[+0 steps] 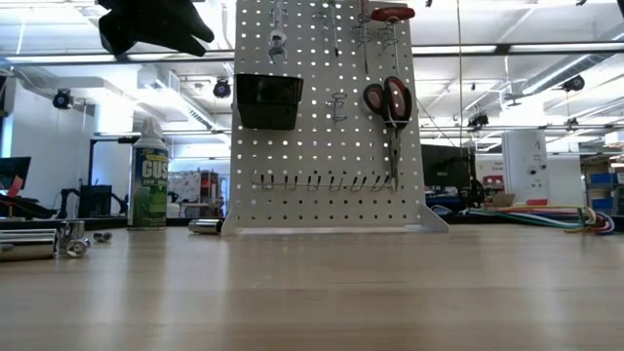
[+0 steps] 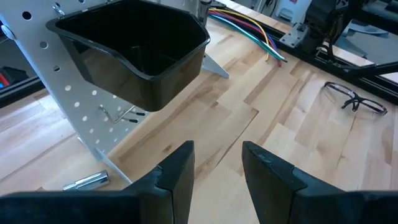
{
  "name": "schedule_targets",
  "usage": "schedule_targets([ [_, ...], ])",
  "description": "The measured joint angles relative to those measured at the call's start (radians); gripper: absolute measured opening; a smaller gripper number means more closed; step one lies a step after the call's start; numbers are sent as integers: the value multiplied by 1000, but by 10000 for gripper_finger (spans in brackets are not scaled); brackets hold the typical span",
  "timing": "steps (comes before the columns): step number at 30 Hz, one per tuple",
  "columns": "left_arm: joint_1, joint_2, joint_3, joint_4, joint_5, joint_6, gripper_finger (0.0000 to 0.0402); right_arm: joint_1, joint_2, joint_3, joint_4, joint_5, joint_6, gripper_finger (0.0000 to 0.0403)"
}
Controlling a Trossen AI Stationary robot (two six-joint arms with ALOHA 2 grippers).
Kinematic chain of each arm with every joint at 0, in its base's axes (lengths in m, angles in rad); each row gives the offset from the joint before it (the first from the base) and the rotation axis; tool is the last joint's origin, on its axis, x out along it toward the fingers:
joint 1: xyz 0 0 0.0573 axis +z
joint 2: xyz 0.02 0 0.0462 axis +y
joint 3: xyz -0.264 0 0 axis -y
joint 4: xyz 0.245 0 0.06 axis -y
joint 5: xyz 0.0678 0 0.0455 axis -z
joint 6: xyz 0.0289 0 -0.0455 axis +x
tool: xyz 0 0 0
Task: Hang tools onto peg board
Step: Adjust the tools on the pegboard
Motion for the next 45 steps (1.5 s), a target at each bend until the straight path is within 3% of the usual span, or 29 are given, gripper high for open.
schedule_targets([
  [17, 0, 0, 0, 2, 0, -1, 125, 3, 4, -28, 25, 31, 116, 112],
  [29, 0, 0, -1, 2, 0, -1, 125, 3, 4, -43, 38, 30, 148, 212],
  [34, 0, 0, -1, 2, 0, -1, 125, 12, 4, -43, 40, -3, 99, 227],
  [39, 0, 0, -1, 1, 0, -1, 125, 25, 4, -43, 41, -32, 81, 201],
  [45, 0, 0, -1, 1, 0, -1, 125, 31, 4, -43, 45, -33, 43, 128],
])
